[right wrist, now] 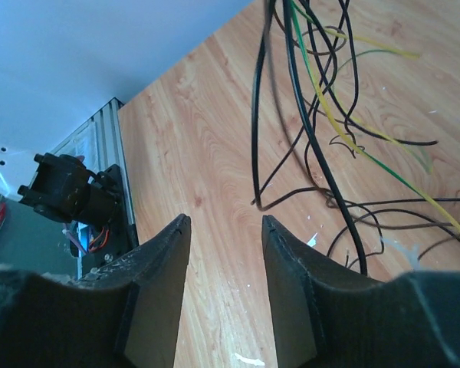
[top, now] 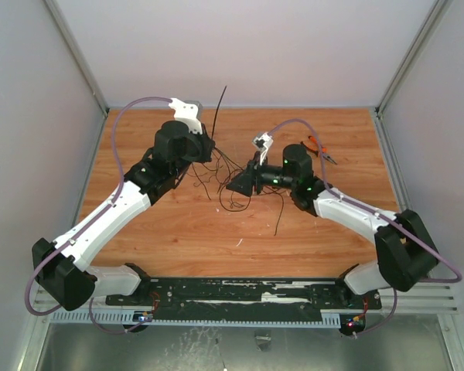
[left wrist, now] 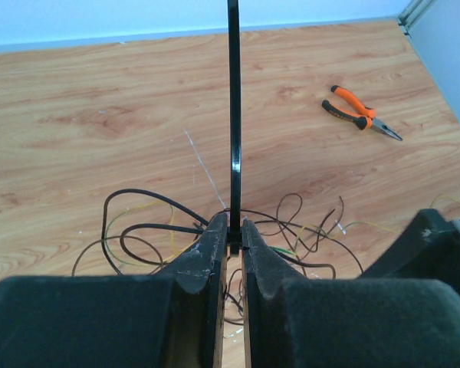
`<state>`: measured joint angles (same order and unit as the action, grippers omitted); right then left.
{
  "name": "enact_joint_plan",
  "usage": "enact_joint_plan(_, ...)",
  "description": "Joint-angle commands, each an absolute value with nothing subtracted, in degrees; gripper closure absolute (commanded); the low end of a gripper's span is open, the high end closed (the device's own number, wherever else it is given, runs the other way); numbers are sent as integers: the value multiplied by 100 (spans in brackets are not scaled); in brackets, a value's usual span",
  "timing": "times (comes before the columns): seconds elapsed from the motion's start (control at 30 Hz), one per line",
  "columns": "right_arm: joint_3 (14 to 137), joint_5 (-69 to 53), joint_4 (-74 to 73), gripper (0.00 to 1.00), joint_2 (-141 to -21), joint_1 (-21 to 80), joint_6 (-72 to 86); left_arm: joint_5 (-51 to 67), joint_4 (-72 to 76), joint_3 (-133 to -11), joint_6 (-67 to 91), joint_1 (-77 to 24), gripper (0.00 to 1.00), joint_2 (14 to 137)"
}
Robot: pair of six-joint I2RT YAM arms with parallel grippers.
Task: Zip-tie the wires
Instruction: Adjust the cable at the center of the board.
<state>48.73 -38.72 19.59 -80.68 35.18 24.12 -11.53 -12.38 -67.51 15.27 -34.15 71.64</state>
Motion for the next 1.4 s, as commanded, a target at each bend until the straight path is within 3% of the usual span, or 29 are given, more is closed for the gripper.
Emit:
enact_joint_plan(0.0, 5305, -3617, 2144, 56, -8380, 3679, 2561, -1191, -1107, -6847, 1475, -3370, 100, 7120)
enact_joint_plan(0.27, 5601, -3276, 2149, 53, -8767, 3705, 2402, -1128, -1109, -6814, 1516, -3374, 100, 7137)
enact_joint_plan(0.3, 5621, -3268, 2160, 57, -8797, 3704, 2395, -1130, -1109, -6812, 1517, -3372, 100, 7139)
enact_joint_plan(0.43, 5615, -3160, 1982, 91, -8711, 3705, 2263, -1134, -1102, -6812, 1495, -3360, 100, 7145)
enact_joint_plan(0.5, 5528, -3055, 1779, 100, -8557, 3706, 2158, -1126, -1107, -6819, 1486, -3331, 100, 7162)
enact_joint_plan(0.97, 4869, -2599, 148, 100, -7076, 3485, 1614, -1081, -1147, -6768, 1495, -3118, 100, 7101)
enact_joint_plan(1.37, 4678, -2586, -187, 100, -6601, 2917, 1537, -1090, -1191, -6810, 1478, -3062, 100, 7100)
